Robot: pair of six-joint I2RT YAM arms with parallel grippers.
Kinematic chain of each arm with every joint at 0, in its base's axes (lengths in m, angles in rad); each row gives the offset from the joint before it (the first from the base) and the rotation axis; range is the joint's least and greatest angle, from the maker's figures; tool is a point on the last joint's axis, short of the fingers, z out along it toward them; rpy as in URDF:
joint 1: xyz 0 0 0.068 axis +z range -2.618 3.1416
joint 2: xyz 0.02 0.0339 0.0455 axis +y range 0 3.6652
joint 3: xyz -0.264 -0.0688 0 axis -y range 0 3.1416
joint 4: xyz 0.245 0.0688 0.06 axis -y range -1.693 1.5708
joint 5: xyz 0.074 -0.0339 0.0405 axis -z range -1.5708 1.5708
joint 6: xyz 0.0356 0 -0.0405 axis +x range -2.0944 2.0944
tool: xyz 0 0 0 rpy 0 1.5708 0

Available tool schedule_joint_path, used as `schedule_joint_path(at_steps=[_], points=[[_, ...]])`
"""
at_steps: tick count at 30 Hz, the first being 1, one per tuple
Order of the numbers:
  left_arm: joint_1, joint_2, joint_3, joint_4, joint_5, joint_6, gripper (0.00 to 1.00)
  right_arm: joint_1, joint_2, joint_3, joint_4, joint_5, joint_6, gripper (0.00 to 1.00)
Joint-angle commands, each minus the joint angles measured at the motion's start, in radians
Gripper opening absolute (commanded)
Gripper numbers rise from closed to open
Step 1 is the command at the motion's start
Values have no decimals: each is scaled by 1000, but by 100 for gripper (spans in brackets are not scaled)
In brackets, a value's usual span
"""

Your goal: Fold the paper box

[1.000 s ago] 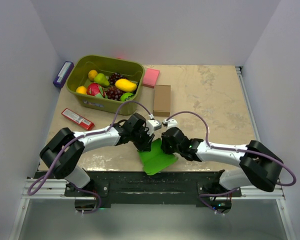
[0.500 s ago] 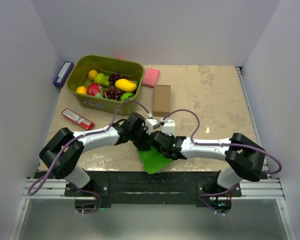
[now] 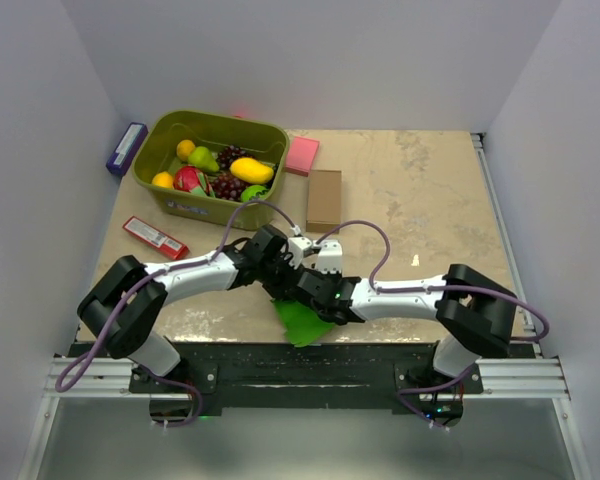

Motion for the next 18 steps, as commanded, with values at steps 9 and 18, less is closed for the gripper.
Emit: schedule_joint_path(at_steps=[9, 18], points=[[-43, 11, 33, 58, 95, 8, 3, 63, 168, 57, -125, -72, -87, 0], [-44, 62, 61, -22, -66, 26, 4, 71, -14, 117, -310, -36, 3, 13]])
